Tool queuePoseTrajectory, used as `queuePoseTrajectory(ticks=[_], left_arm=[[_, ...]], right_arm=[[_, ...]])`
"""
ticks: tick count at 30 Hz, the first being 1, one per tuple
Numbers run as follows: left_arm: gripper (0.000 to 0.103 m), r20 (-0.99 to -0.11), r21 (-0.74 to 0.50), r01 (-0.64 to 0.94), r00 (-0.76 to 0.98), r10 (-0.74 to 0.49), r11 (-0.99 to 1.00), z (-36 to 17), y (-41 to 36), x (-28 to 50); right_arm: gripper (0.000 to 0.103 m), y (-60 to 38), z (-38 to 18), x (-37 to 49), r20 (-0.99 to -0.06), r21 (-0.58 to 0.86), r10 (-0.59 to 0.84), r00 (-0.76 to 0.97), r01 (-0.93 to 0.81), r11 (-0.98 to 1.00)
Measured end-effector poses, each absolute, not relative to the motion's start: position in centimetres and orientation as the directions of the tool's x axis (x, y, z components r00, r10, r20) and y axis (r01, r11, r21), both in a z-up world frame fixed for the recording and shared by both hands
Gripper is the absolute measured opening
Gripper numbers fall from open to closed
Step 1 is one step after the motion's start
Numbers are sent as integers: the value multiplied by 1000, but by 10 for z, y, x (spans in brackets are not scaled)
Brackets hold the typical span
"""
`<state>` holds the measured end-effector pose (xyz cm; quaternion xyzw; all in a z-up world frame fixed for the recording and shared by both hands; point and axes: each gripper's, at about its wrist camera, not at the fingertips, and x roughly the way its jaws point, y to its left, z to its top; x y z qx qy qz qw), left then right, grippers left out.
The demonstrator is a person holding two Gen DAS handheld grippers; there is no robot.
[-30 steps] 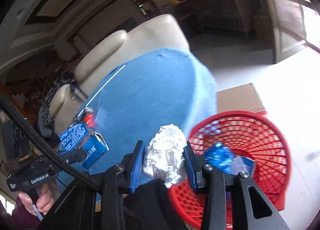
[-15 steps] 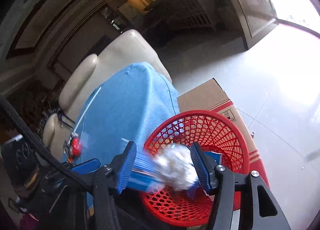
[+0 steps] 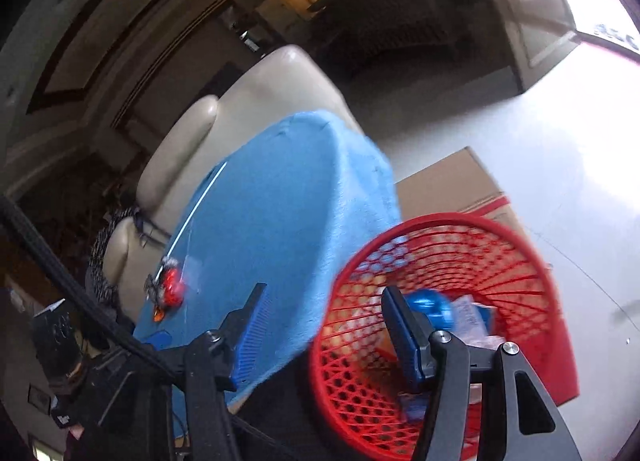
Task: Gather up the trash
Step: 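Carry the tissue to the wastebasket and release it with the right tool, then grasp the orange bag with the left tool while the right tool grasps the clear plastic tray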
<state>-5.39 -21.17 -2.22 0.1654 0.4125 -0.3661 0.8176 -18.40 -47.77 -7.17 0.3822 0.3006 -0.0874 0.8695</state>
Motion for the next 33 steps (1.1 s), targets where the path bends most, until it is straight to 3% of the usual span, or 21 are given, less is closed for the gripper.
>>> queuePoseTrajectory(ticks=[4, 16, 21, 33], left_arm=[[63, -771, -33, 624, 481, -417, 781, -15, -152, -28], [64, -768, 3, 278, 616, -176, 960, -23, 2, 56], [65, -794, 20, 248, 593, -135, 969, -41, 17, 96], [67, -791, -74, 269, 571, -221, 960, -36, 16, 157]], right_arm=[[61, -454, -66, -156, -591, 604, 127, 797, 333, 724], [61, -371, -56, -65, -648, 530, 250, 719, 190, 826], [61, -329, -62, -18, -711, 468, 274, 648, 144, 872], [61, -255, -79, 85, -777, 404, 295, 556, 82, 911]])
